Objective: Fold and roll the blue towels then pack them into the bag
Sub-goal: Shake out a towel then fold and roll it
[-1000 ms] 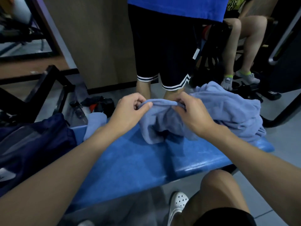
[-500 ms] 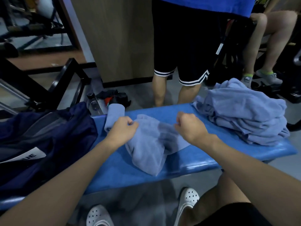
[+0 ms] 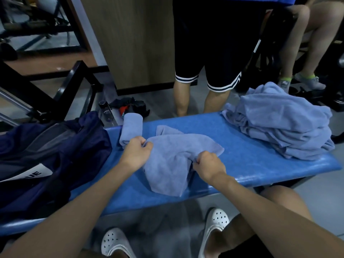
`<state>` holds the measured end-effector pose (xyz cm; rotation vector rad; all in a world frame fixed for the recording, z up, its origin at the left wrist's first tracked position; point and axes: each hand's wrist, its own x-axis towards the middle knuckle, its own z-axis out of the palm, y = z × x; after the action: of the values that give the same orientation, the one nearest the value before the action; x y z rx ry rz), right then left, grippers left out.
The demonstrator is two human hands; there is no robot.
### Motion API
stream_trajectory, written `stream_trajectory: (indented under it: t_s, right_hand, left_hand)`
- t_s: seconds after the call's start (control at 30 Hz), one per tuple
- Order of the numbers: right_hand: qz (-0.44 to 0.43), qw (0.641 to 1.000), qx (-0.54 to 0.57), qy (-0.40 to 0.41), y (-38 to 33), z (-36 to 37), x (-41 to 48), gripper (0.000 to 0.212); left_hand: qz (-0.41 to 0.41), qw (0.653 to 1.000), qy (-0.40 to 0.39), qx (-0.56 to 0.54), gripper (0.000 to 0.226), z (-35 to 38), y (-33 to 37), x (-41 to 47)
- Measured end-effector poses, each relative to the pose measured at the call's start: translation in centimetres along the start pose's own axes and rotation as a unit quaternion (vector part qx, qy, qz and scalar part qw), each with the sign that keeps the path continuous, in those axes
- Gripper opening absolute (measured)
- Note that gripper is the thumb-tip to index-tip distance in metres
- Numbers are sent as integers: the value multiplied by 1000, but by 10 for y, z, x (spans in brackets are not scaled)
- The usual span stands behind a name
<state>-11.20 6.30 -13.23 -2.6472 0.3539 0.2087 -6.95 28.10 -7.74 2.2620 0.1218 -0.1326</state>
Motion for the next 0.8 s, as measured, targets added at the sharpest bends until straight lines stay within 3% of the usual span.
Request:
stream_trajectory:
  t_s: [0.17, 0.3, 0.47, 0.6, 0.73, 0.8]
  right_hand:
    - [-37, 975, 184, 116, 3, -28, 14, 15]
    - [-15, 903, 404, 147, -7, -77, 19, 20]
    - [-99, 858, 459, 210, -22, -128, 16, 23]
    - [-142, 888, 389, 201, -20, -128, 24, 9]
    - [-122, 957, 246, 94, 1, -94, 36, 40]
    - [-86, 979, 175, 58, 16, -72, 35, 47]
  left_hand:
    - [5, 998, 48, -52, 19, -17, 12, -3]
    - [13, 988, 77, -136, 32, -35, 28, -4]
    - [69, 975, 94, -187, 45, -58, 50, -7]
    - [69, 978, 95, -171, 41, -57, 45, -8]
    - [18, 988, 77, -131, 24, -37, 17, -10]
    - [-18, 992, 60, -112, 26, -25, -9, -11]
